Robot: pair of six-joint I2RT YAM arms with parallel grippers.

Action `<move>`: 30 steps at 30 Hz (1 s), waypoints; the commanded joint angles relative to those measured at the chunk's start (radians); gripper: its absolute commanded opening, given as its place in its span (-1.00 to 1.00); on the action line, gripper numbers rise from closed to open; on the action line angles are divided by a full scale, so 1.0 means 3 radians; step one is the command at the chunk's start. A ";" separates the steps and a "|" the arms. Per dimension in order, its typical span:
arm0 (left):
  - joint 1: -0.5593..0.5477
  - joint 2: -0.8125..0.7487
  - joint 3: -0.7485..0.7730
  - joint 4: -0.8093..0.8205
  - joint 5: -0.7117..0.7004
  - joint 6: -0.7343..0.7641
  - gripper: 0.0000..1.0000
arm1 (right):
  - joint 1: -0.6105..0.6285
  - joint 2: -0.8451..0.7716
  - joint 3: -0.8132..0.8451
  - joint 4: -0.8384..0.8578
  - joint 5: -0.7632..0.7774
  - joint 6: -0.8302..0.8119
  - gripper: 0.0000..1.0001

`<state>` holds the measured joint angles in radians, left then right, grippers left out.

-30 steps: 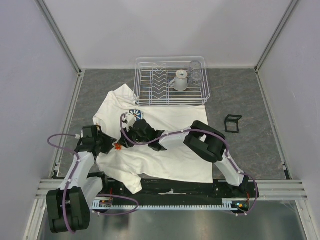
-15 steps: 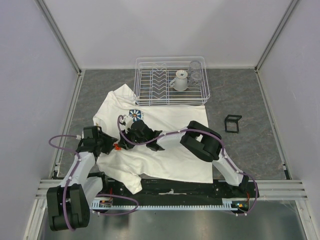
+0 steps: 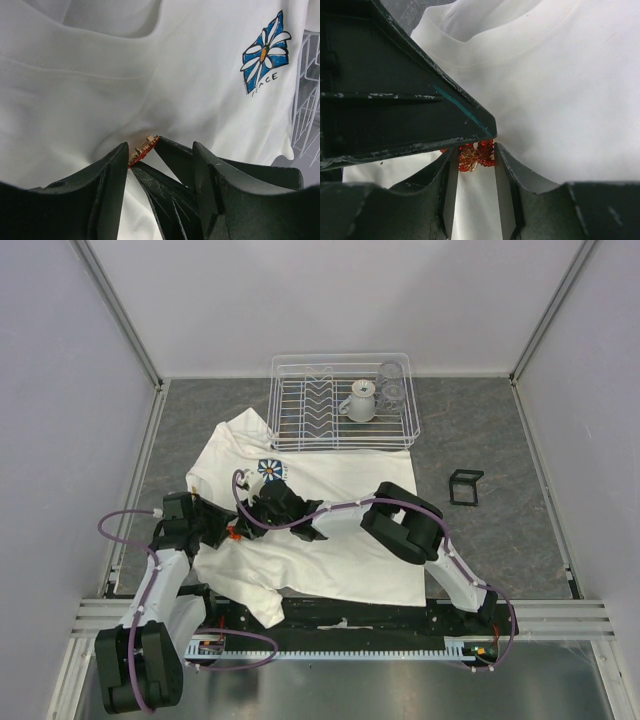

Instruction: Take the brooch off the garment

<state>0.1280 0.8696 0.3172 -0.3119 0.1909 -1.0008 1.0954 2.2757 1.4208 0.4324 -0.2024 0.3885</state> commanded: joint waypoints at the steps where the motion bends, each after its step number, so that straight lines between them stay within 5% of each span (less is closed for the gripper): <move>1: -0.0007 -0.0112 0.0114 0.0099 0.0391 -0.0151 0.20 | 0.0056 0.0028 0.0035 0.0128 -0.0154 0.0009 -0.13; 13: -0.0012 -0.0132 0.0093 0.0145 0.0621 -0.0121 0.21 | -0.0077 -0.0212 -0.0446 0.0746 -0.0276 0.0418 0.18; 22: -0.0018 -0.0229 0.0052 0.0180 0.0708 -0.0049 0.25 | -0.0128 -0.0202 -0.0584 0.0967 -0.0557 0.0469 -0.03; 30: -0.0012 -0.0270 0.0032 0.0119 0.0626 -0.0049 0.32 | -0.0128 -0.0274 -0.0717 0.1074 -0.0599 0.0423 0.05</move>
<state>0.1268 0.8097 0.3172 -0.3073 0.3424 -1.0054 1.0519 2.2410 1.2148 0.7033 -0.3473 0.5201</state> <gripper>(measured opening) 0.655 0.495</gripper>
